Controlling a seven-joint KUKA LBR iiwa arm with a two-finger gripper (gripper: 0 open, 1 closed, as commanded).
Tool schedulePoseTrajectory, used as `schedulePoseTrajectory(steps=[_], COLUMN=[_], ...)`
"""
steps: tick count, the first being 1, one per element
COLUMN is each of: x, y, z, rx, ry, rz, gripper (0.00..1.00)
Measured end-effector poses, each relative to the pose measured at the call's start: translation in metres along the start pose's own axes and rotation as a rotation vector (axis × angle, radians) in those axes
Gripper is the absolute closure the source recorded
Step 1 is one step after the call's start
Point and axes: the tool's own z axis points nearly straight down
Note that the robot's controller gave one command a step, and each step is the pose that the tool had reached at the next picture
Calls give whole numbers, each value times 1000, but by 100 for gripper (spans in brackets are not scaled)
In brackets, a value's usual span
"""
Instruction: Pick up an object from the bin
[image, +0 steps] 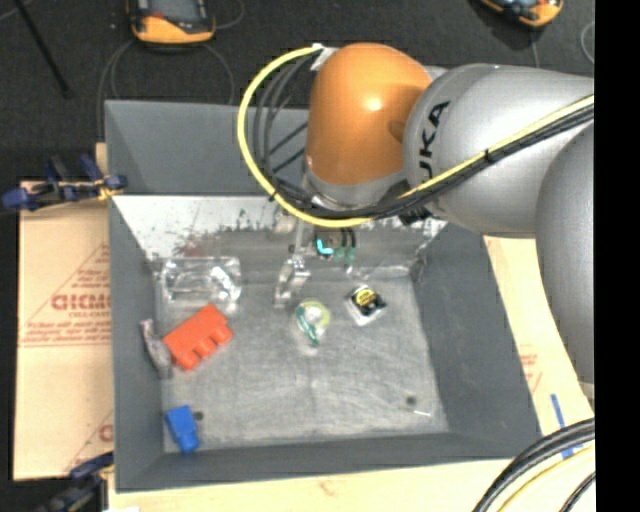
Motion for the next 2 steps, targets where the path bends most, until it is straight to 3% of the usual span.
schedulePoseTrajectory(steps=[1,2], x=[45,42], y=[94,85], z=[125,151], rx=[0,-6], ry=[0,-13], rz=[-210,-27], gripper=[0,0])
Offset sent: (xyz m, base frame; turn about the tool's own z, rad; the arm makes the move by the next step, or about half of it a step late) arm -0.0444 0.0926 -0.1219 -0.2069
